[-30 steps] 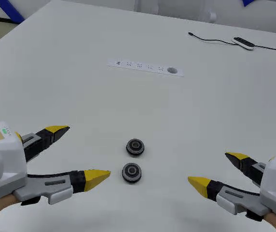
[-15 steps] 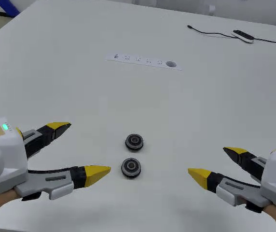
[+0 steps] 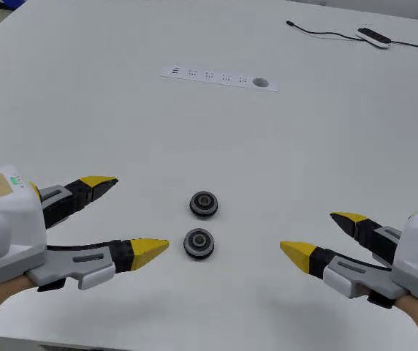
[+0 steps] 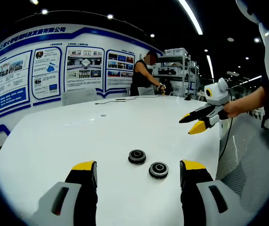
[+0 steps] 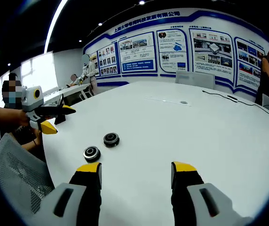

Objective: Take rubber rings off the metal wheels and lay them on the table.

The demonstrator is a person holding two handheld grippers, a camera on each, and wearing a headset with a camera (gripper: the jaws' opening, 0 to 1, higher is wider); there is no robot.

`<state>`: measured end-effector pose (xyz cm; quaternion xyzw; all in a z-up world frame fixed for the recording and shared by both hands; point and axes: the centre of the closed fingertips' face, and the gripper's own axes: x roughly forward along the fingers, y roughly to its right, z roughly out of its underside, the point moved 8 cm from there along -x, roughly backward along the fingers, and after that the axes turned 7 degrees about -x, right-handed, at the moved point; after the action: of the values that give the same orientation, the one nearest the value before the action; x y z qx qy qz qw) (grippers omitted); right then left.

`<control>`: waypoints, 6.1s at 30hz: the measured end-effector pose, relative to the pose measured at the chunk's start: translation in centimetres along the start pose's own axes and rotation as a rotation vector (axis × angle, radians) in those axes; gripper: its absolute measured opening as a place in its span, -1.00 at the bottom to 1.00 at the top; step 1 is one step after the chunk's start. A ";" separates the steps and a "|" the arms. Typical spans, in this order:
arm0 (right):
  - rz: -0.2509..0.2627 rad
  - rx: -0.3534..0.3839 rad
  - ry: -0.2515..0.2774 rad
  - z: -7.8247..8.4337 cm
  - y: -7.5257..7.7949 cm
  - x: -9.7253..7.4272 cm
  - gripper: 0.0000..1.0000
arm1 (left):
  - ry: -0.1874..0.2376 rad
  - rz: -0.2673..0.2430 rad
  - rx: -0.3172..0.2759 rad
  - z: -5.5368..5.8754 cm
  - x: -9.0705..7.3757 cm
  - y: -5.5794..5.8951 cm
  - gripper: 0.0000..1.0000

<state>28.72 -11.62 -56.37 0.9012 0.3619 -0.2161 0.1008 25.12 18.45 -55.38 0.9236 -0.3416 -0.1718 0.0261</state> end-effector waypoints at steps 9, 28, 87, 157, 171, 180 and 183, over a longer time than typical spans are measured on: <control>-0.040 0.075 0.012 0.2 -0.6 0.3 0.15 | -0.043 0.042 0.039 0.2 1.8 0.6 0.35; -0.044 0.196 0.034 0.9 0.0 0.1 0.06 | -0.135 0.140 0.168 1.2 5.3 2.1 -0.09; -0.259 0.260 0.080 -0.6 -2.8 3.2 -0.02 | -0.283 0.194 0.237 3.4 8.0 2.9 -0.74; -0.697 0.484 -0.153 -1.2 -7.5 9.8 0.29 | -0.311 0.206 0.218 3.4 8.1 2.4 -0.76; -0.709 0.493 -0.163 -1.0 -7.4 9.6 0.27 | -0.315 0.206 0.217 3.5 8.2 2.4 -0.76; -0.714 0.496 -0.187 -0.9 -7.3 9.3 0.23 | -0.314 0.206 0.218 3.5 8.1 2.4 -0.76; -0.715 0.489 -0.196 -0.8 -7.4 9.2 0.22 | -0.316 0.206 0.218 3.4 8.1 2.4 -0.76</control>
<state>29.82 -0.43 -60.10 0.6920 0.5777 -0.4011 -0.1625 28.22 11.64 -60.64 0.8429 -0.4506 -0.2727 -0.1103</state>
